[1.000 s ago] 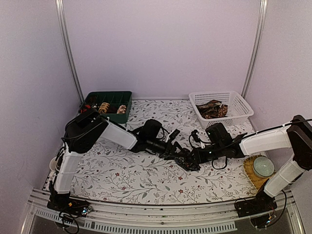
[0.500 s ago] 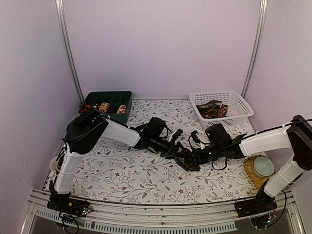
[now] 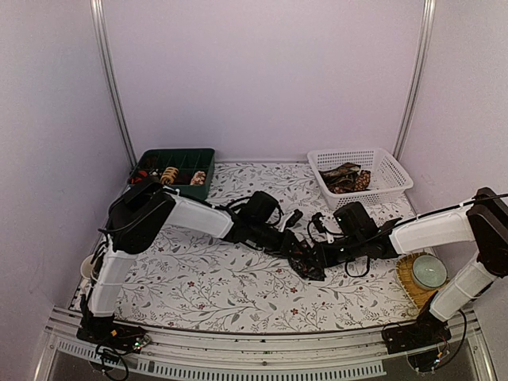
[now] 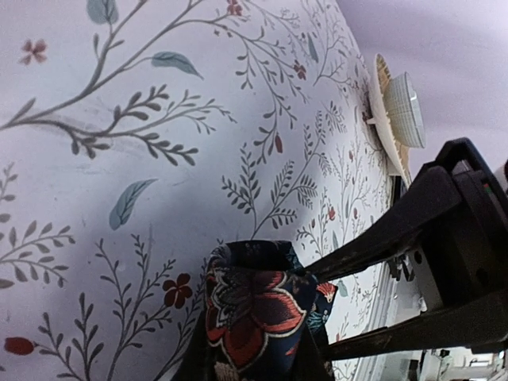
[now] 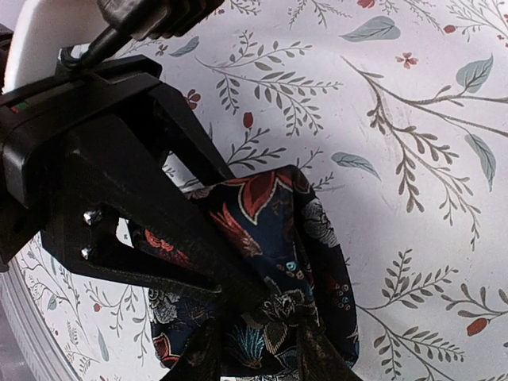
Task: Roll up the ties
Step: Pick up the tie from the center of the board, then move the storage box to the center of the board.
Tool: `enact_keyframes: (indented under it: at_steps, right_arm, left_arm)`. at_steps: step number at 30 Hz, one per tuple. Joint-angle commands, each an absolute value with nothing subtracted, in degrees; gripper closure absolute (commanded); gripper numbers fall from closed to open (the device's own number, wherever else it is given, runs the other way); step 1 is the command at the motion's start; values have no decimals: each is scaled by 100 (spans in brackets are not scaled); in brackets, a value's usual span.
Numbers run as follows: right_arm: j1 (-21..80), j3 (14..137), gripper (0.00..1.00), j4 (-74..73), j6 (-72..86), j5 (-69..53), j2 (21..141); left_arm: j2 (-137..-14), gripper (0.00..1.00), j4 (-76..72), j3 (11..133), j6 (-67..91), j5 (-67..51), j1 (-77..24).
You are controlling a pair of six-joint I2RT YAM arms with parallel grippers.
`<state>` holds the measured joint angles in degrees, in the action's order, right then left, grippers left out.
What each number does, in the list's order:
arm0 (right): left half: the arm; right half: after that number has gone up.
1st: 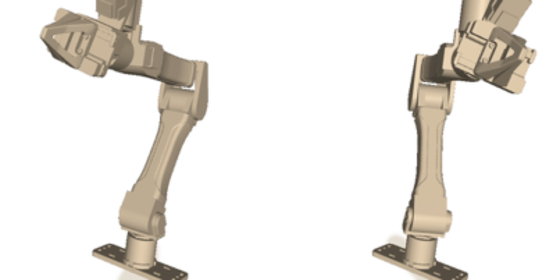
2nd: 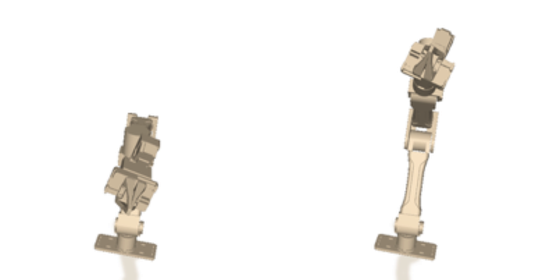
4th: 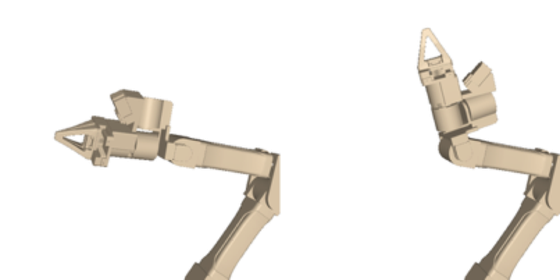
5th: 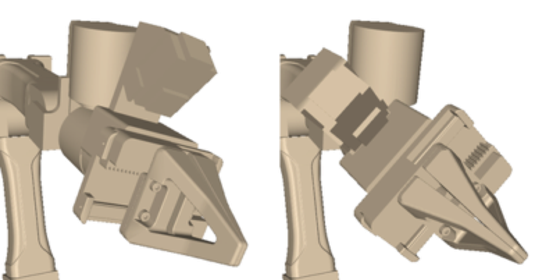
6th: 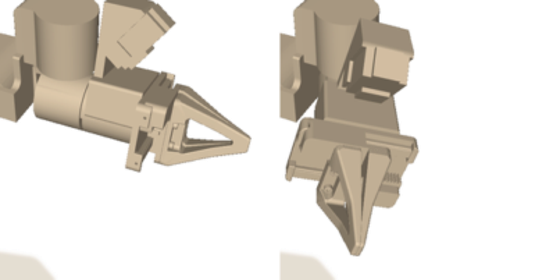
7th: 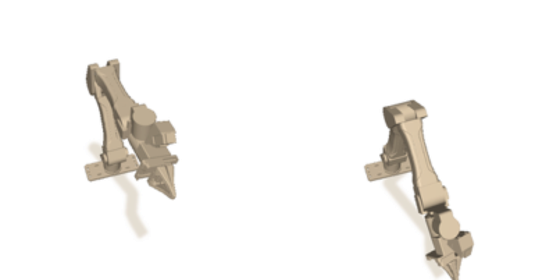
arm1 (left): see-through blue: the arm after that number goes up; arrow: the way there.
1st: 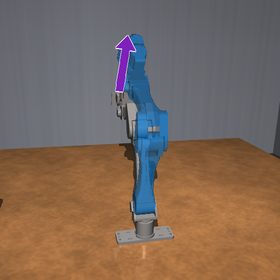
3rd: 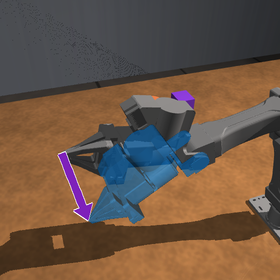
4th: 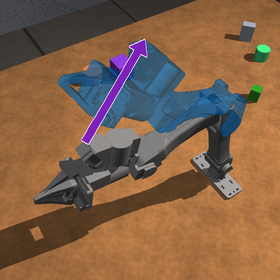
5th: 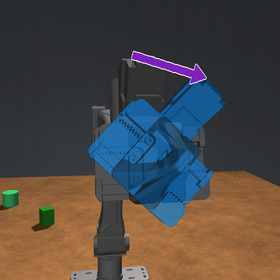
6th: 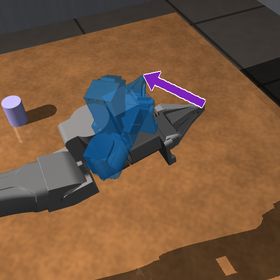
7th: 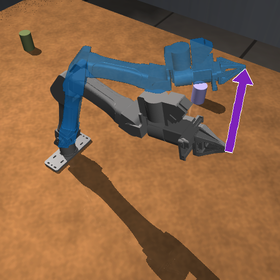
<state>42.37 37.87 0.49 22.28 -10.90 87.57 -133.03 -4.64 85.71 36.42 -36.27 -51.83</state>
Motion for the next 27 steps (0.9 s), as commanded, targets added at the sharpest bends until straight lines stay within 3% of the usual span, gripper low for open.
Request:
enact_keyframes:
  at_steps: [1, 3, 6, 10, 15, 21, 27]
  right_arm:
    - [4282, 3744, 67, -340, 2159, -885, 8878]
    - [4280, 3829, 61, -480, 2170, -866, 8691]
    - [4263, 4041, 38, -775, 2179, -898, 8045]
    - [3998, 4410, 18, -1218, 2166, -1096, 7054]
    - [3455, 4716, 8, -1467, 2199, -1231, 6160]
    - [3406, 4637, 0, -1401, 2205, -1354, 6300]
    - [3406, 4346, 0, -1015, 2448, -1746, 6491]
  left_arm:
    - [-13658, 100, 489, 8076, 3444, -3219, -5434]
    - [-13536, 100, 397, 8007, 3428, -3197, -5420]
    - [-13253, 100, 339, 7918, 3332, -2951, -5332]
    - [-12506, 100, 131, 7662, 3224, -2528, -4969]
    - [-11468, 100, 270, 7642, 2840, -1911, -4345]
    - [-10337, 100, 324, 7819, 2857, -1251, -3236]
    - [-10087, 100, -160, 8100, 2994, -796, -1816]
